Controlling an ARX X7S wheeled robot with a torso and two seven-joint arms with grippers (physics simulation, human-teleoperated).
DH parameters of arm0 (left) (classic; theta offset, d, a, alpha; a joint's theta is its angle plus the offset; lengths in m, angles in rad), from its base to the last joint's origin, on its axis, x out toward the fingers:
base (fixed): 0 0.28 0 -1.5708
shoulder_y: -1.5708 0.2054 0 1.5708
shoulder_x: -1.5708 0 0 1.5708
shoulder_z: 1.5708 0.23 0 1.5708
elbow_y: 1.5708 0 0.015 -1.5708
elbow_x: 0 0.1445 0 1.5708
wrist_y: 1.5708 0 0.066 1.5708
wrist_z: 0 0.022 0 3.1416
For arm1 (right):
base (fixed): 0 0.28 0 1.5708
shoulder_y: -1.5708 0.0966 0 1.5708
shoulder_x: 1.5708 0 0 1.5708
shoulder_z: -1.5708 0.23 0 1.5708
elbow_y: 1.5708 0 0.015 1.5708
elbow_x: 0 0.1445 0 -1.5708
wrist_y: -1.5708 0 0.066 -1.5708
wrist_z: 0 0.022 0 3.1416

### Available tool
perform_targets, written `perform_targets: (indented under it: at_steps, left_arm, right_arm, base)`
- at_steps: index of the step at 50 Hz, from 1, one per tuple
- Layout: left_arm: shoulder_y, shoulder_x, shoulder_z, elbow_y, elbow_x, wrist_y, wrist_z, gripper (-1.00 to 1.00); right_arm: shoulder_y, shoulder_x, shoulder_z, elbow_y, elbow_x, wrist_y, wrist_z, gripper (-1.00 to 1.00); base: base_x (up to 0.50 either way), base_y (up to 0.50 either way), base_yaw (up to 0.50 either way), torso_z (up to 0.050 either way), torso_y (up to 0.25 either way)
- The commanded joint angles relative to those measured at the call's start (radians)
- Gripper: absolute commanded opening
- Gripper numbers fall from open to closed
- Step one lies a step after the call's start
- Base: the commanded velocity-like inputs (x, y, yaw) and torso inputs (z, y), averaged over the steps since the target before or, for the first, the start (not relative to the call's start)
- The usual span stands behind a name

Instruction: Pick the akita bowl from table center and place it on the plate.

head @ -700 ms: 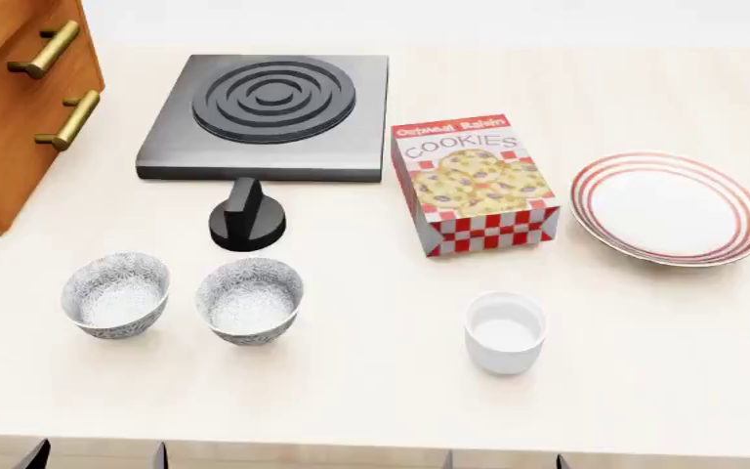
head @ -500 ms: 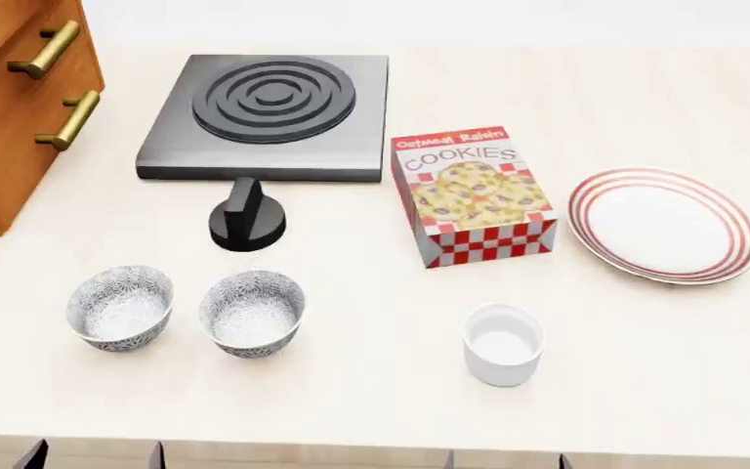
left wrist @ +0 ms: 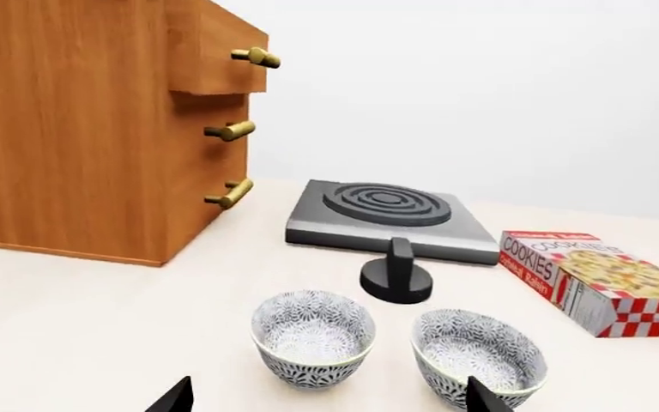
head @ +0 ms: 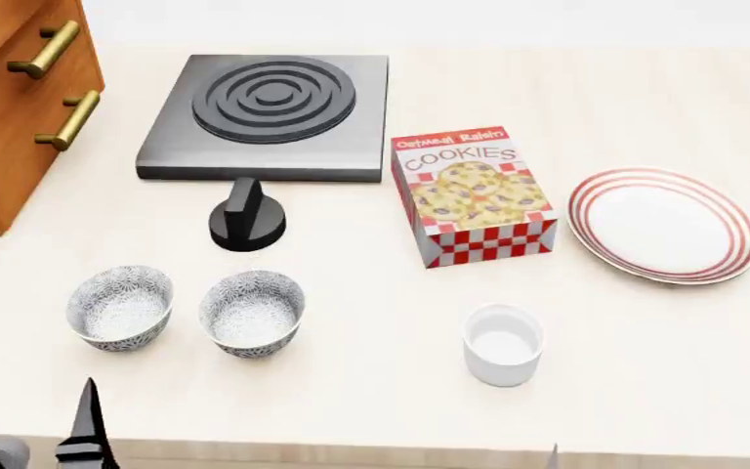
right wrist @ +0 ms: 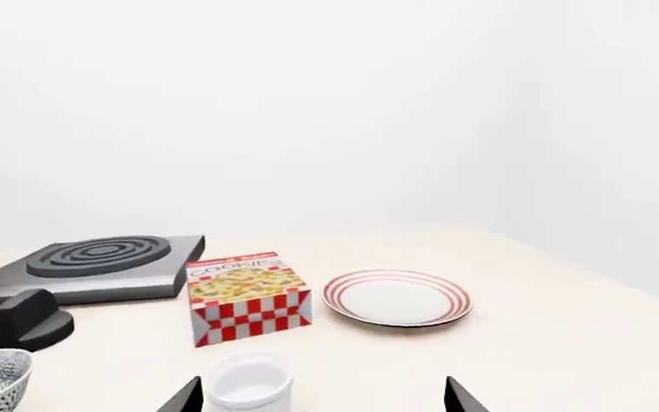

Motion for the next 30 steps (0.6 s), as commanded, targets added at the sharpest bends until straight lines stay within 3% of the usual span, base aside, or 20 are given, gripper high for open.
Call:
perform_targets:
  at_steps: [1, 13, 21, 30]
  left_arm:
    - [-0.007, -0.028, -0.037, 0.081, -0.048, -0.047, -0.029, 1.00]
    - [-0.017, -0.042, -0.044, 0.055, -0.061, -0.029, -0.038, 1.00]
    - [-0.032, -0.048, -0.048, 0.034, -0.071, -0.026, -0.045, 1.00]
    - [-0.026, -0.054, -0.042, 0.034, -0.079, -0.023, -0.050, 1.00]
  right_arm:
    - [-0.135, 0.017, 0.081, -0.191, 0.026, -0.047, 0.065, 1.00]
    - [-0.184, 0.026, 0.097, -0.245, 0.033, -0.077, 0.099, 1.00]
    - [-0.185, 0.035, 0.097, -0.232, 0.044, -0.116, 0.105, 1.00]
    - [-0.198, 0.042, 0.092, -0.236, 0.044, -0.137, 0.117, 1.00]
  base:
    - [0.00, 0.00, 0.00, 0.000, 0.000]
    - [0.43, 0.00, 0.00, 0.000, 0.000]
    - [0.00, 0.00, 0.00, 0.000, 0.000]
    - [0.49, 0.00, 0.00, 0.000, 0.000]
